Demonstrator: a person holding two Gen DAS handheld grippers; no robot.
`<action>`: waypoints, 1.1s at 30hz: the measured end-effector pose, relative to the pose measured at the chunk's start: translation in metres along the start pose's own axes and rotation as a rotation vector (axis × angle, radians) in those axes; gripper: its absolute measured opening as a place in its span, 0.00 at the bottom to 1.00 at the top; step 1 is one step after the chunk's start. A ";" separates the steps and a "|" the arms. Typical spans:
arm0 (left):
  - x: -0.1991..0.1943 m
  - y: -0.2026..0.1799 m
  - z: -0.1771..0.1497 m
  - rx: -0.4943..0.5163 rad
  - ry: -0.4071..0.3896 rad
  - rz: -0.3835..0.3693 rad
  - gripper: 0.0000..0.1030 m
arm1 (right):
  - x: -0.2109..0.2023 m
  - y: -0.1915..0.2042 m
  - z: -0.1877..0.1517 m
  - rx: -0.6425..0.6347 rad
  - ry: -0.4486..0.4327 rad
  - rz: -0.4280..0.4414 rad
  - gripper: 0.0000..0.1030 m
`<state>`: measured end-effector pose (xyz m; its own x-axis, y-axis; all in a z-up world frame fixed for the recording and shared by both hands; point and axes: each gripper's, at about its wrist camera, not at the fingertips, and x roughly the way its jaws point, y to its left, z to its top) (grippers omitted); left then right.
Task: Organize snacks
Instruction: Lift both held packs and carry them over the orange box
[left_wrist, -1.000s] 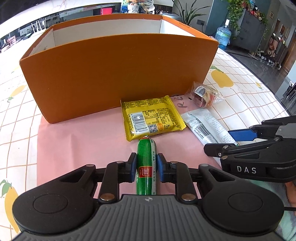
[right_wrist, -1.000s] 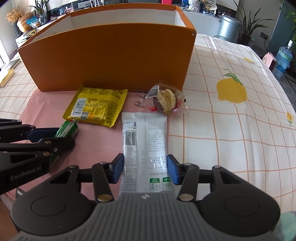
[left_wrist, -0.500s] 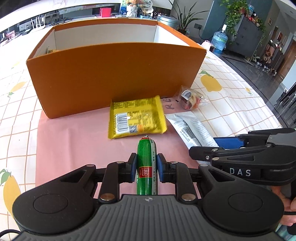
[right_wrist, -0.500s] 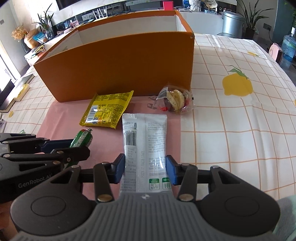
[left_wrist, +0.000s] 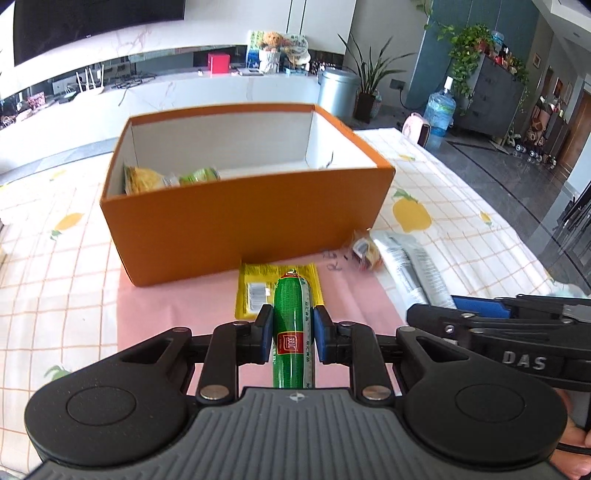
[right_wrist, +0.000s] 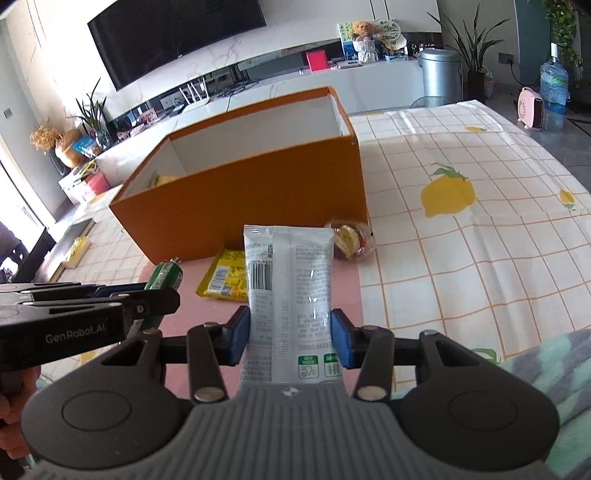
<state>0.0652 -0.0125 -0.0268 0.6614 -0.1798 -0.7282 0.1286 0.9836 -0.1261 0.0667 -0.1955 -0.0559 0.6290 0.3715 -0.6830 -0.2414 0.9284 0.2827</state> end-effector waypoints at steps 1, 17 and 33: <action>-0.002 -0.001 0.004 0.001 -0.007 0.000 0.24 | -0.007 0.001 0.005 0.003 -0.022 0.007 0.43; -0.026 -0.006 0.093 0.122 -0.163 0.060 0.24 | -0.050 0.011 0.099 -0.088 -0.218 0.000 0.43; 0.023 0.020 0.149 0.132 -0.131 0.078 0.24 | 0.035 0.018 0.187 -0.218 -0.120 0.008 0.43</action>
<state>0.1931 0.0016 0.0540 0.7624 -0.1110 -0.6375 0.1632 0.9863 0.0233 0.2229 -0.1680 0.0515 0.7067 0.3866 -0.5926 -0.3921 0.9111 0.1267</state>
